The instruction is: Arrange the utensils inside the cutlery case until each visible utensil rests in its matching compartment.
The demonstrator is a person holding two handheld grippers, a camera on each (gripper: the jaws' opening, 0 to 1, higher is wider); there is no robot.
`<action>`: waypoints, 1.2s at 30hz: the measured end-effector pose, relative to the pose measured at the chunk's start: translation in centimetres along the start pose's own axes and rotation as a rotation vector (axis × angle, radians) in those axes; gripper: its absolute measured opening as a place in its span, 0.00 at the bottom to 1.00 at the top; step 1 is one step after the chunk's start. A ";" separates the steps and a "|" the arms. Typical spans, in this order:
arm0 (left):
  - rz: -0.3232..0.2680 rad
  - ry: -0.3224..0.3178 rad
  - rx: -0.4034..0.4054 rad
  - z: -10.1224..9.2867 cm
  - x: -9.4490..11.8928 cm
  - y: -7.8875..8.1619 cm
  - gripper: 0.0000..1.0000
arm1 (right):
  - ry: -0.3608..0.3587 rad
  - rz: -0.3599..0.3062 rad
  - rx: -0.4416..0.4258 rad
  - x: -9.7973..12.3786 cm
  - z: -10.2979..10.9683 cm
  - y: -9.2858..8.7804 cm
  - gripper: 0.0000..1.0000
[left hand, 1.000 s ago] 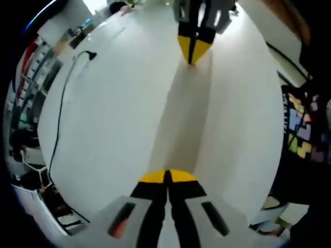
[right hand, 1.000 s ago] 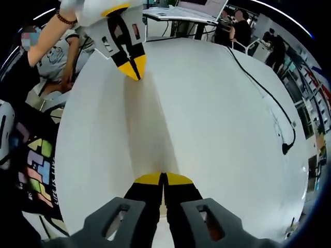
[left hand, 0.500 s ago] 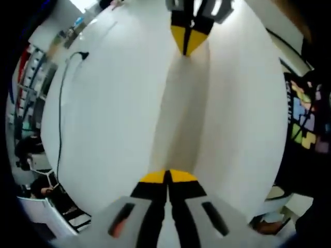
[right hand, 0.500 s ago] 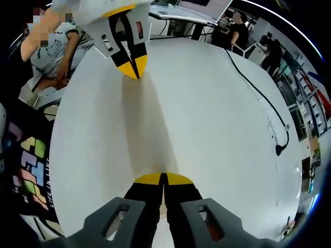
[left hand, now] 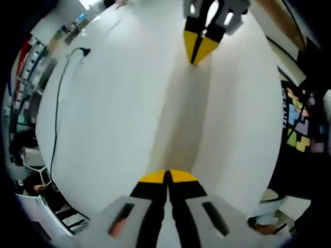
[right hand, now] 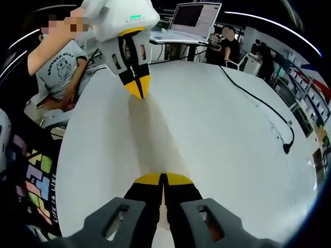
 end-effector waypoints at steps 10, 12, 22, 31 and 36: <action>-0.071 0.002 -0.059 -1.5 -0.3 3.5 0.00 | -0.037 0.023 0.067 -0.8 -0.7 0.9 0.00; -0.047 -0.001 -0.071 -1.6 -0.5 3.5 0.00 | -0.034 0.018 0.070 -0.7 -0.6 0.8 0.00; -0.012 -0.009 -0.021 -1.4 -0.6 3.6 0.00 | -0.035 0.013 0.001 -0.7 -0.5 0.6 0.00; -0.007 0.005 0.001 -1.5 -0.6 3.5 0.00 | -0.086 -0.038 -0.004 -0.5 -0.1 0.1 0.00; -0.042 -0.036 0.037 -1.0 -0.5 3.3 0.00 | -0.016 -0.106 0.038 -0.4 -0.3 -0.3 0.01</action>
Point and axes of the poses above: the point that each gripper's makers call its tool centre point, and the gripper's own axes: x roughly backward along the fingers, z roughly to its left, y roughly out of its top, the point moved 8 cm from there along x, roughly backward along the fingers, and after that the axes turned 8 degrees about x, right-handed, at the moved point
